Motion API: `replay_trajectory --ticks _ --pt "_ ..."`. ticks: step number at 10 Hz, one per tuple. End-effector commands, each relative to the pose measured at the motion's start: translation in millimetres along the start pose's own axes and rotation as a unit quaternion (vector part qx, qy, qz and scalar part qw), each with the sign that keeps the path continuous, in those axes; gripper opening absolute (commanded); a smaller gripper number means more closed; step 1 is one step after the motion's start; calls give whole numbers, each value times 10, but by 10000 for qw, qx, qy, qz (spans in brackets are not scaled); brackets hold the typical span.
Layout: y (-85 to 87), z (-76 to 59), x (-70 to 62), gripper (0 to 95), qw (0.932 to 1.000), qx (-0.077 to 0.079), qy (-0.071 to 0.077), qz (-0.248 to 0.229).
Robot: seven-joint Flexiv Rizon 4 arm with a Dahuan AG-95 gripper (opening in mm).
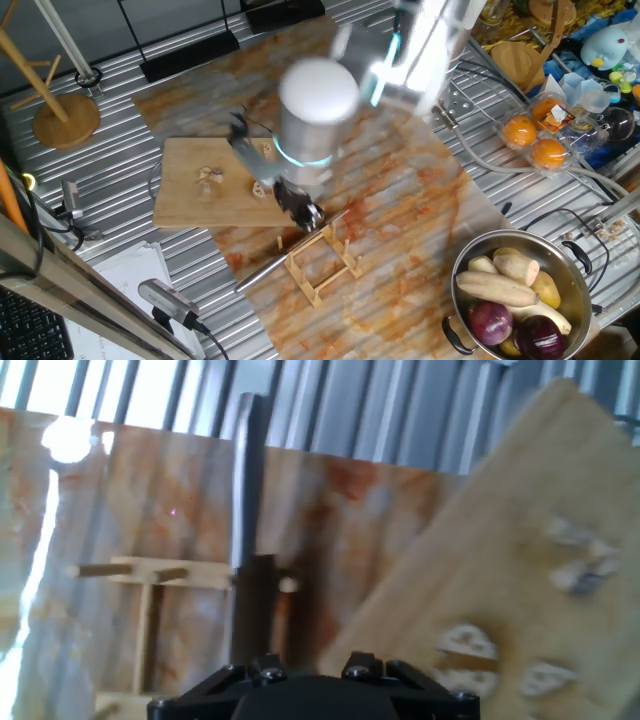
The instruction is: Slice the lotus root
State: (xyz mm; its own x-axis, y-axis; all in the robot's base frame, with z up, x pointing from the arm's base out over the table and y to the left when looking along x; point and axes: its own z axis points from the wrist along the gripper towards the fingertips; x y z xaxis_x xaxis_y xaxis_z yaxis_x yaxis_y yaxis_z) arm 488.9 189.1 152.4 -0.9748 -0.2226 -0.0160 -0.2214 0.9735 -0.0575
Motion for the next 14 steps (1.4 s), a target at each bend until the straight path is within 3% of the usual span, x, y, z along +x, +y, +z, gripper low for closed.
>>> replay_trajectory --ticks 1,3,5,7,10,12,14 --pt "-303 -139 28 0 9998 23 62 -186" --pt "-589 -195 73 0 9995 20 70 -303" --pt "-896 -250 83 0 9988 8 197 -451" --pt "-916 -206 53 0 9992 8 188 -364" --pt "-872 -239 39 0 9980 -117 444 -426" --pt "-872 -239 39 0 9988 -137 461 -65" --pt "-872 -239 39 0 9903 -235 462 1292"
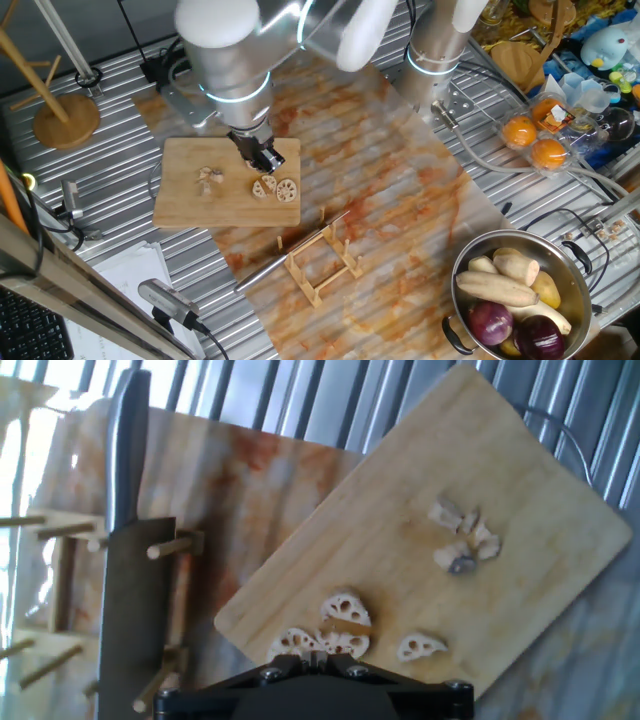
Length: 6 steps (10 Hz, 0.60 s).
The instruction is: Slice the lotus root
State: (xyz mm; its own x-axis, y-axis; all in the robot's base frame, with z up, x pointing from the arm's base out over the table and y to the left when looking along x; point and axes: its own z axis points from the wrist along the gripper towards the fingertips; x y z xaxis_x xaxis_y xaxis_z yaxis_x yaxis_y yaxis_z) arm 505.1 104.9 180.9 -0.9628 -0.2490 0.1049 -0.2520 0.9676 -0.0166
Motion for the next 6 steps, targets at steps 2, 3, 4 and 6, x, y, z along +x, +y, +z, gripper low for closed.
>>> replay_trajectory --ticks 2,3,4,6 --pt "-83 38 18 0 9903 -42 -129 1380" --pt "-199 50 45 0 9932 -3 -126 1161" --pt "-334 29 90 0 9960 76 -98 888" --pt "-551 -28 187 0 9984 144 -56 551"
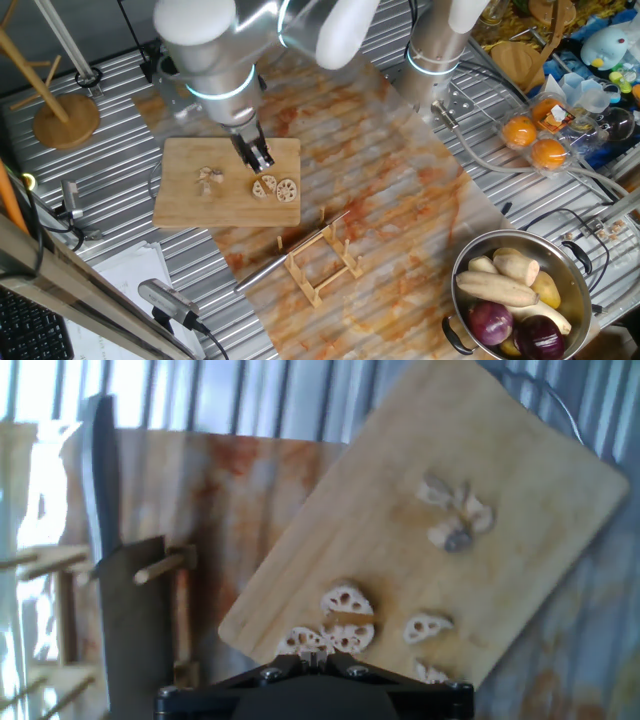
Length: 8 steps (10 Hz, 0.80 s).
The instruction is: Slice the lotus root
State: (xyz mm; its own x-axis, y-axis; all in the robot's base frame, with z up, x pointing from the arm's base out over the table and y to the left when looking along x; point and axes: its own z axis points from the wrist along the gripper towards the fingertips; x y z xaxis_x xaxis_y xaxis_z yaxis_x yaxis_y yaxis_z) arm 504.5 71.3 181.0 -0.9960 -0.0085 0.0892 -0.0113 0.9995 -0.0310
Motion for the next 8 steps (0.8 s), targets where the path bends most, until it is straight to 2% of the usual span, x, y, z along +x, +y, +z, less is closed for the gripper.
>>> replay_trajectory --ticks 1,2,3,4,8 --pt "-348 -70 64 0 9967 166 -20 -789" --pt "-418 -99 94 0 9963 151 29 -850" --pt "-514 -149 149 0 9949 165 243 -963" --pt "-560 -172 177 0 9949 194 362 -926" --pt "-580 -179 189 0 9950 203 344 -913"
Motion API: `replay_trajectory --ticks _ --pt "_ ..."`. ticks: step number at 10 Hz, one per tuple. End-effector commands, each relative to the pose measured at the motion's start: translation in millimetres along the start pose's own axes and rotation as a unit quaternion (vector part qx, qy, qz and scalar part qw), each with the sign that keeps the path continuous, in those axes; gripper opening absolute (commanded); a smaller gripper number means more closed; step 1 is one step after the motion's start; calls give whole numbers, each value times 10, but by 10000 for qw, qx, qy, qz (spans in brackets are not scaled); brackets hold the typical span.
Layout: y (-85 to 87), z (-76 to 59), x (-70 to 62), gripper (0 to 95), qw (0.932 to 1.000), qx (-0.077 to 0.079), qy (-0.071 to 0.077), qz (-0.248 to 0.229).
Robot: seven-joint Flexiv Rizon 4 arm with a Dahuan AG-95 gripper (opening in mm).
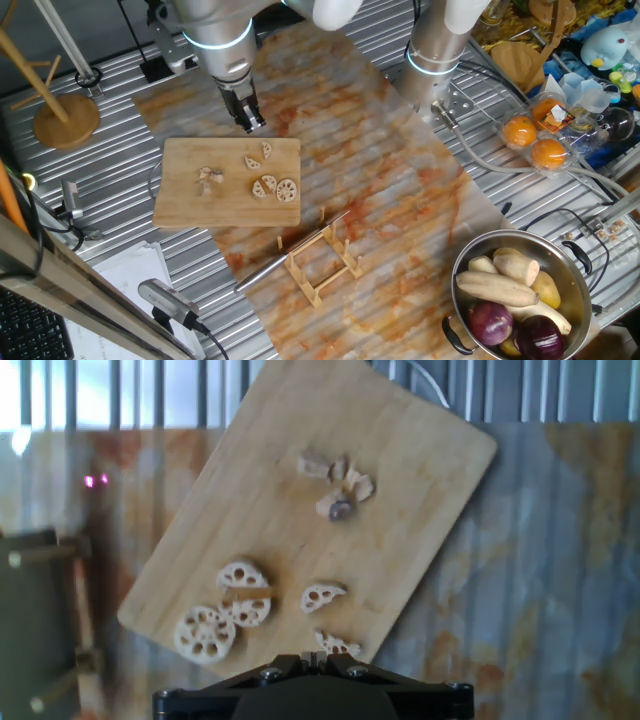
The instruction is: Slice the lotus root
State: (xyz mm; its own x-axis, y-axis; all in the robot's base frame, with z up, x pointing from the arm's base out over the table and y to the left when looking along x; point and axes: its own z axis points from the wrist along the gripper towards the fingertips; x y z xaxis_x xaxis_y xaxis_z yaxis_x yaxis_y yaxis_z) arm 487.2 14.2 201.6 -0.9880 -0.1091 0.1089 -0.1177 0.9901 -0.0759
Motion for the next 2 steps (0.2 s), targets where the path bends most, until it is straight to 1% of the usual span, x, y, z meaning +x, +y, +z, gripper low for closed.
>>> replay_trajectory --ticks 1,2 --pt "-8 -9 -4 0 9988 -83 243 -409" --pt "-10 -10 -3 0 9989 -83 237 -404"
